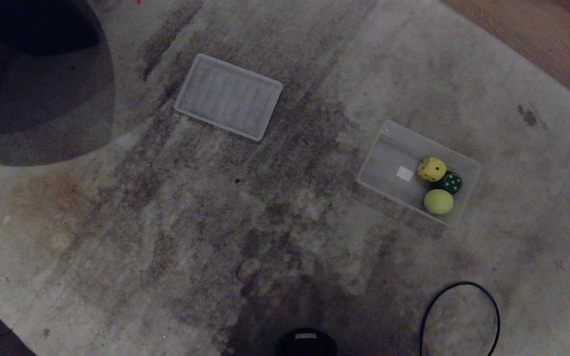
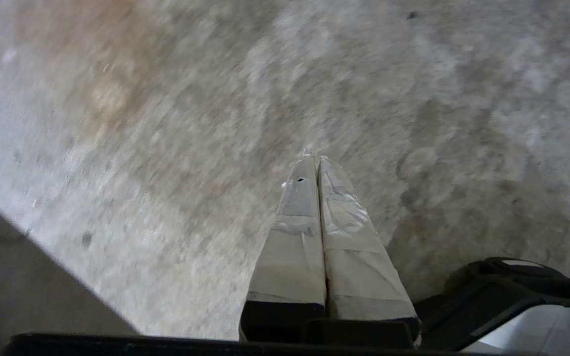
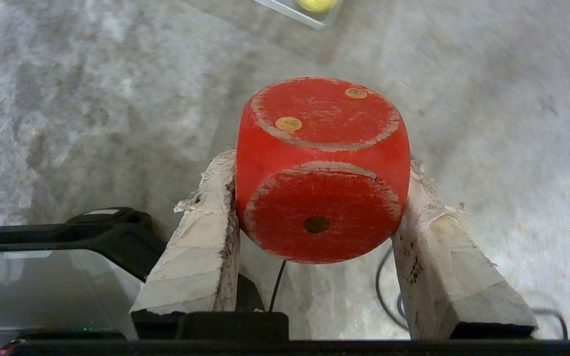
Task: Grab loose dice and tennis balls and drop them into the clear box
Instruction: Put the toys in the box
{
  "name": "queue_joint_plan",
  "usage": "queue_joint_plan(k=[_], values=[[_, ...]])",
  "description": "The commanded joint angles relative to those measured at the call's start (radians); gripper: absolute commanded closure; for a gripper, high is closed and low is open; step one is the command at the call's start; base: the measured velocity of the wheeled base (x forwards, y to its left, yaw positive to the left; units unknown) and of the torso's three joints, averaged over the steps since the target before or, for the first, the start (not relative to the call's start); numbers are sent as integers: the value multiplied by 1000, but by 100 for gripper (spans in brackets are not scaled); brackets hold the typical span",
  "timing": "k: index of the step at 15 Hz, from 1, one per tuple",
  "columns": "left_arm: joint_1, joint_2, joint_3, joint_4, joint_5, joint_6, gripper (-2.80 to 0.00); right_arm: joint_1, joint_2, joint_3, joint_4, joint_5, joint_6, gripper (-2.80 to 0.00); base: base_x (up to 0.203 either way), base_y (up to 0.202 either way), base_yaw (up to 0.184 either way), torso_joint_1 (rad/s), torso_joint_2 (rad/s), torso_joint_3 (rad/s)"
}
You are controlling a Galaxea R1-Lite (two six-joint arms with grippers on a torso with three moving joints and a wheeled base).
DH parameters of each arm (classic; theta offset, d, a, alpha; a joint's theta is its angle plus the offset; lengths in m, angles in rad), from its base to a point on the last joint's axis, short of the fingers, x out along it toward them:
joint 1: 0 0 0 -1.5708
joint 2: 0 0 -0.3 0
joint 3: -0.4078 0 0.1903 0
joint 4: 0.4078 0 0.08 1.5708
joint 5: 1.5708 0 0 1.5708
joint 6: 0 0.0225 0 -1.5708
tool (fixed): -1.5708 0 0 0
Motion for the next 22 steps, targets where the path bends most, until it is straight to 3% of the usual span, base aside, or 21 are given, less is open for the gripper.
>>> queue_joint_plan(k=[1, 12, 22], values=[[0, 2, 2, 0, 1, -1, 0, 0, 3, 1, 1, 0, 0, 0, 5, 0, -72, 2, -5, 2], [0, 2, 2, -1, 1, 1, 0, 0, 3, 1, 1, 0, 0, 0, 0, 0, 0, 0, 0, 0], [0, 2, 2, 0, 3, -2, 0, 0, 3, 1, 1, 0, -4, 0, 0, 0, 0, 1, 2, -110]])
